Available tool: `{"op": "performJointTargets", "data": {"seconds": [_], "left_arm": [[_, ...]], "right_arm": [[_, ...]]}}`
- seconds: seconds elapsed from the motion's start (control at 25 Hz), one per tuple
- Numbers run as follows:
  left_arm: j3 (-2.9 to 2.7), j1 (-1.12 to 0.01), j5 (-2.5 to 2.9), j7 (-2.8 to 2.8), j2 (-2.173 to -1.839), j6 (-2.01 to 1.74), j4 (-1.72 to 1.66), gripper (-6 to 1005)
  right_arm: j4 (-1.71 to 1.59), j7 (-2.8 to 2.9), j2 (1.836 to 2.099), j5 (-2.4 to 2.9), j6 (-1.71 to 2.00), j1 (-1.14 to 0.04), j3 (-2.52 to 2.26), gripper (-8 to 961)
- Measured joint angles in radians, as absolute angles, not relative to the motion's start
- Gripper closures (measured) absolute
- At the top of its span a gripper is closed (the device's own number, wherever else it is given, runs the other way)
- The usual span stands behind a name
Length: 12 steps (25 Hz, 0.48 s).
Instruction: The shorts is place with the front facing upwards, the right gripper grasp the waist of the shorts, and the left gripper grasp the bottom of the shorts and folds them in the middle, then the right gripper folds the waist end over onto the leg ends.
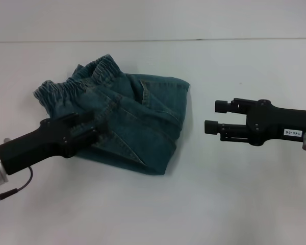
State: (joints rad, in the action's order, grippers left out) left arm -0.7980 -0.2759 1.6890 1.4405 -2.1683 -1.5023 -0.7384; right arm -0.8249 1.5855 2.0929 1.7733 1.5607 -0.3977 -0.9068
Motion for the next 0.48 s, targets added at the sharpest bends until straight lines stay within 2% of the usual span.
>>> {"op": "performJointTargets", "data": {"seconds": [0.32,0.4,0.48], "left_arm": [[-0.768,-0.270,1.726,1.460,-2.167,-1.518,-0.751,420],[-0.765,-0.269,1.727,1.461,-2.167,-1.519,-0.752,189],[-0.764,-0.269,1.728,1.462,-2.167,-1.520,-0.753,134]], "right_arm": [[-0.806,1.587,2.092,1.773,1.529,-0.416,-0.907,136],[-0.806,1.587,2.092,1.773,1.523,-0.420,-0.907,136],[-0.806,1.586,2.092,1.774,1.518,-0.422,-0.907,136]]}}
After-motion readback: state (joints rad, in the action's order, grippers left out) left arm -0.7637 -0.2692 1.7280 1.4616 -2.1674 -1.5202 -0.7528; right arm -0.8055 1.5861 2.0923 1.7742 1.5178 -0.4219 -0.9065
